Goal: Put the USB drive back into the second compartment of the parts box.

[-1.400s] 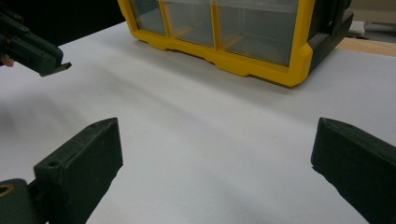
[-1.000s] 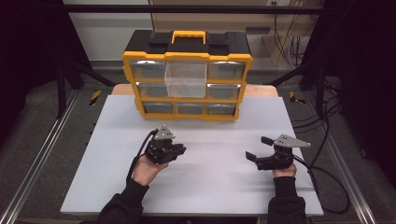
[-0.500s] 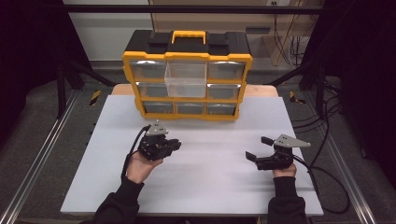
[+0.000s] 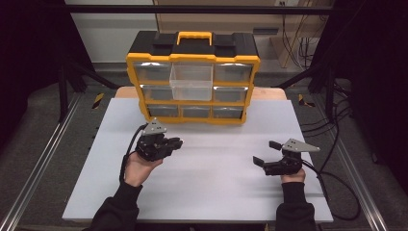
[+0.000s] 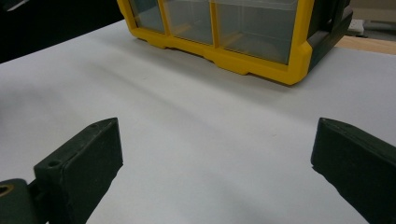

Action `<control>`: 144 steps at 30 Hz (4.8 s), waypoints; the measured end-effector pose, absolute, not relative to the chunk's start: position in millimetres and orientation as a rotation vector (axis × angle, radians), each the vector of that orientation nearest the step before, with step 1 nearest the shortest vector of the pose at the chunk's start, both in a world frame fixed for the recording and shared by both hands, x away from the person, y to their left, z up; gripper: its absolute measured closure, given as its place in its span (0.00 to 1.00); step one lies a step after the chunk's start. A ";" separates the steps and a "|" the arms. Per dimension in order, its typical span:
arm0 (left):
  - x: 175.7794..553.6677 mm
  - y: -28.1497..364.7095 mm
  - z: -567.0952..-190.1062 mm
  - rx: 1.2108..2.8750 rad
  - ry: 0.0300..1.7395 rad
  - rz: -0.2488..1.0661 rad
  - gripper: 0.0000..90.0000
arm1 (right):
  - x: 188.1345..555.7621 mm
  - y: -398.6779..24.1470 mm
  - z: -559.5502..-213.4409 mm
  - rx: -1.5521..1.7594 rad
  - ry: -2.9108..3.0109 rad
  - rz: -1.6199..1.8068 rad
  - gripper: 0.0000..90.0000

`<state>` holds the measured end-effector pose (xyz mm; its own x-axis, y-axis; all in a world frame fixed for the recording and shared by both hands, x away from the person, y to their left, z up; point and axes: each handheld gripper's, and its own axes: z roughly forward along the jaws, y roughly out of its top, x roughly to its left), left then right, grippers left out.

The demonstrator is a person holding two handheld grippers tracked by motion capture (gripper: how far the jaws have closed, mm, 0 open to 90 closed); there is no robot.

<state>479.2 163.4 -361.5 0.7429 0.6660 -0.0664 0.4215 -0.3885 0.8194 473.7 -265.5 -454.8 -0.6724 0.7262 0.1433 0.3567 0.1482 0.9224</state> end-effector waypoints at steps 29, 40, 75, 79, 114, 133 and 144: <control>488.2 177.6 -325.6 2.014 0.812 0.396 0.88 | 473.4 -265.3 -454.9 1.044 2.097 1.532 0.03; 490.3 182.9 -308.8 1.989 0.807 0.411 0.88 | 473.5 -265.2 -455.0 1.043 2.098 1.531 0.03; 489.3 186.3 -254.8 1.953 0.765 0.468 0.88 | 473.2 -265.6 -454.5 1.042 2.096 1.539 0.03; 488.9 186.6 -248.4 1.948 0.760 0.472 0.88 | 473.2 -265.8 -454.4 1.042 2.095 1.538 0.03; 504.2 169.9 -201.6 1.946 0.744 0.524 0.88 | 473.0 -266.1 -454.1 1.043 2.097 1.539 0.03; 528.1 152.8 -185.5 1.949 0.776 0.540 0.88 | 472.9 -266.7 -453.7 1.040 2.093 1.541 0.03; 551.0 143.3 -185.4 1.964 0.819 0.568 0.88 | 472.9 -266.7 -453.8 1.040 2.093 1.541 0.03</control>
<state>551.0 143.3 -185.4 0.6742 0.7356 0.0659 0.3193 -0.3707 0.8721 472.9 -266.7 -453.8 -0.6741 0.7241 0.1461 0.3546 0.1438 0.9239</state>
